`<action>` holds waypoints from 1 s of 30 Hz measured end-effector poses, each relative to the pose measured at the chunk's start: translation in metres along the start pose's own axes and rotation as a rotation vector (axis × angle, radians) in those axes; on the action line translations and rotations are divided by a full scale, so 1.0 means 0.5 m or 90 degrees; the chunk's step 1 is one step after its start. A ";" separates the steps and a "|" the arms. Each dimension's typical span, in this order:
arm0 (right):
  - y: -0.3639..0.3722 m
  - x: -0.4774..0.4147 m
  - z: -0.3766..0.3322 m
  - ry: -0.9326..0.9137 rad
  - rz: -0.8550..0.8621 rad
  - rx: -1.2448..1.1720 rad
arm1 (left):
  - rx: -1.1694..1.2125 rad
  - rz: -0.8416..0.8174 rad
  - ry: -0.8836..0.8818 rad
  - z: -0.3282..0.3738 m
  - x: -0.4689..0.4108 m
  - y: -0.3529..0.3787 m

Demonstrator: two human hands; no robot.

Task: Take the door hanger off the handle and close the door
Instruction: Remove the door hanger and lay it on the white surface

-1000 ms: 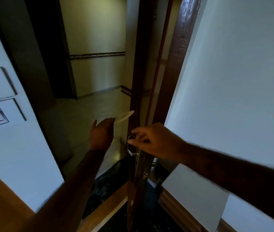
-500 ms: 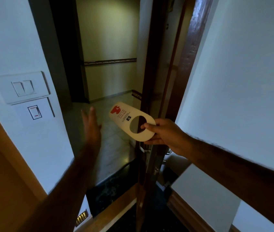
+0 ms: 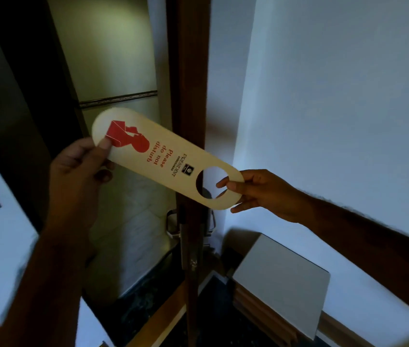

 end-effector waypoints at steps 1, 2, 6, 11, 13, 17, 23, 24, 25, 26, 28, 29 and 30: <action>-0.031 0.007 0.009 -0.001 0.016 -0.006 | -0.005 -0.025 0.046 0.022 0.006 0.027; -0.061 0.012 0.018 -0.002 0.038 -0.018 | -0.020 -0.052 0.088 0.044 0.012 0.057; -0.194 0.022 0.072 0.012 0.151 -0.085 | -0.122 -0.192 0.181 0.093 0.034 0.206; -0.360 0.018 0.177 0.031 0.258 -0.190 | -0.272 -0.303 0.237 0.036 0.062 0.394; -0.432 0.019 0.235 0.039 0.292 -0.241 | -0.303 -0.309 0.244 -0.030 0.072 0.478; -0.555 0.032 0.367 0.075 0.377 -0.319 | -0.315 -0.298 0.157 -0.192 0.087 0.636; -0.688 0.046 0.625 0.228 0.578 -0.381 | -0.332 -0.289 0.013 -0.548 0.131 0.810; -0.701 0.048 0.677 0.262 0.606 -0.382 | -0.327 -0.294 -0.040 -0.620 0.150 0.826; -0.713 0.051 0.729 0.299 0.631 -0.377 | -0.325 -0.295 -0.099 -0.689 0.174 0.838; -0.731 0.055 0.790 0.340 0.659 -0.371 | -0.323 -0.292 -0.155 -0.763 0.205 0.853; -0.762 0.061 0.912 0.410 0.708 -0.355 | -0.304 -0.276 -0.268 -0.903 0.276 0.871; -0.776 0.063 0.982 0.439 0.728 -0.343 | -0.291 -0.268 -0.333 -0.977 0.321 0.878; -0.781 0.066 1.047 0.463 0.745 -0.331 | -0.280 -0.263 -0.399 -1.044 0.365 0.877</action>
Point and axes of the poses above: each hand's wrist, its own x-axis away from the middle knuckle, its own y-axis out of the palm, z = x × y, the point moved 3 cm from there along -x, towards the middle knuckle, and after that the axes turned 10 degrees about y, right-handed, at the moved point
